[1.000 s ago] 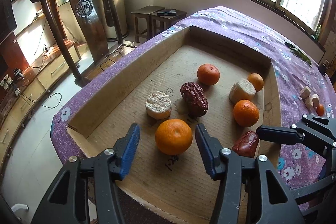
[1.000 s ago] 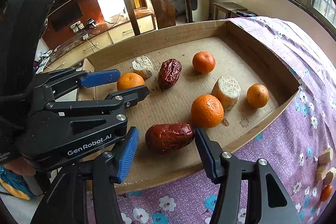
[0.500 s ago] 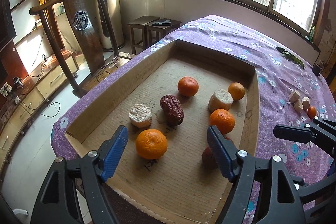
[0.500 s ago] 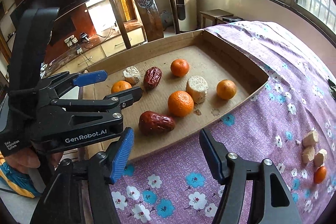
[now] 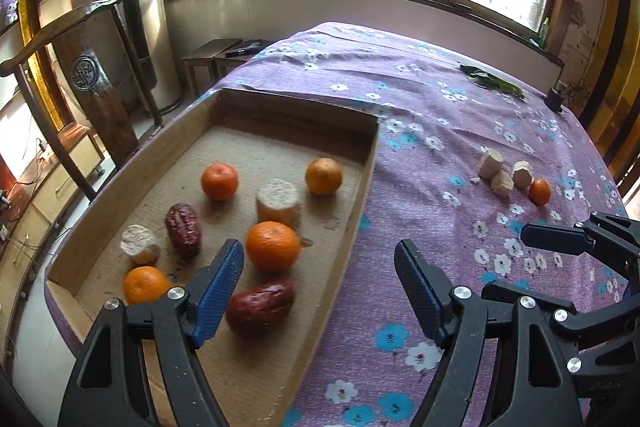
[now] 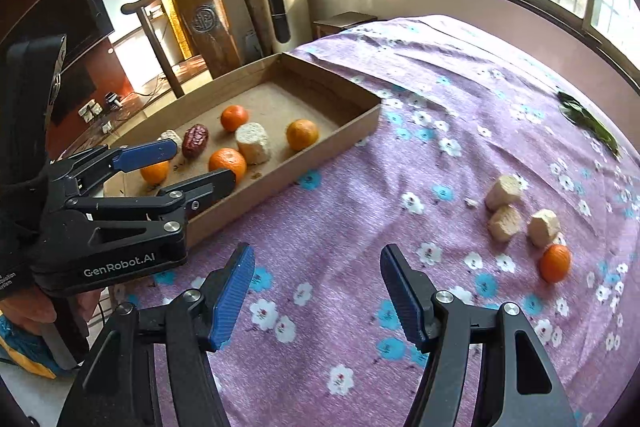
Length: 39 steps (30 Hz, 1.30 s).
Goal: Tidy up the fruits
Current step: 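Move both open grippers back over the remaining fruit, then grasp an orange with the right gripper while the left gripper grasps a round yam slice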
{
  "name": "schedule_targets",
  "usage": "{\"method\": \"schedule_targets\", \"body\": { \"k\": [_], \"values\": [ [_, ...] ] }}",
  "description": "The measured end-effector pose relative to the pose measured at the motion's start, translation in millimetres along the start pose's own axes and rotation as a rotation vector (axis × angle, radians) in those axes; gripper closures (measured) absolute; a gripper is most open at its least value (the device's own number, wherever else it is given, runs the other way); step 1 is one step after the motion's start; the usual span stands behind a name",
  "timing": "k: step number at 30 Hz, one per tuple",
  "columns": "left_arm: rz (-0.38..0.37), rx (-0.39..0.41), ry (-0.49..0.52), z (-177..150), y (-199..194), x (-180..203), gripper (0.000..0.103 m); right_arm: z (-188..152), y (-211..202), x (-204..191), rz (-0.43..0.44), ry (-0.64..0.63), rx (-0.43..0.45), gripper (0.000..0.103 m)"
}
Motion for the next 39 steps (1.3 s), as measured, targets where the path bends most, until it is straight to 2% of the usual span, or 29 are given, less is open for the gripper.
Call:
{"method": "schedule_targets", "body": {
  "k": [10, 19, 28, 33, 35, 36, 39],
  "values": [
    [-0.116, -0.045, 0.098, 11.0, 25.3, 75.6, 0.026, -34.2, -26.7, 86.1, -0.132, 0.132, -0.040, 0.033],
    [-0.154, -0.072, 0.147, 22.0, 44.3, 123.5, 0.026, -44.9, -29.2, 143.5, -0.209, 0.176, -0.078, 0.033],
    [-0.152, -0.114, 0.148, 25.9, 67.2, 140.8, 0.026, -28.4, -7.8, 180.1, -0.225, 0.164, -0.095, 0.033],
    [-0.149, -0.134, 0.143, 29.0, 81.8, 150.3, 0.026, -17.2, 11.6, 190.4, -0.194, 0.150, -0.102, 0.033],
    [-0.146, -0.144, 0.145, 30.2, 87.7, 155.2, 0.026, -15.8, 20.9, 197.0, -0.181, 0.164, -0.109, 0.039],
    [-0.147, -0.145, 0.147, 31.1, 90.2, 157.7, 0.026, -15.9, 25.8, 199.6, -0.168, 0.169, -0.117, 0.052],
    [-0.148, -0.146, 0.151, 33.9, 98.1, 164.5, 0.026, -15.6, 29.7, 197.1, -0.118, 0.162, -0.115, 0.067]
  ]
}}
Point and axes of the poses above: each gripper's, at about its wrist camera, not at the fingertips, and y roughly the way its jaws point, x to its right, z to its top, the point moved 4 cm from there along y, roughly the way its jaws point, and after that the axes turned 3 degrees about x, right-handed, at the moved point
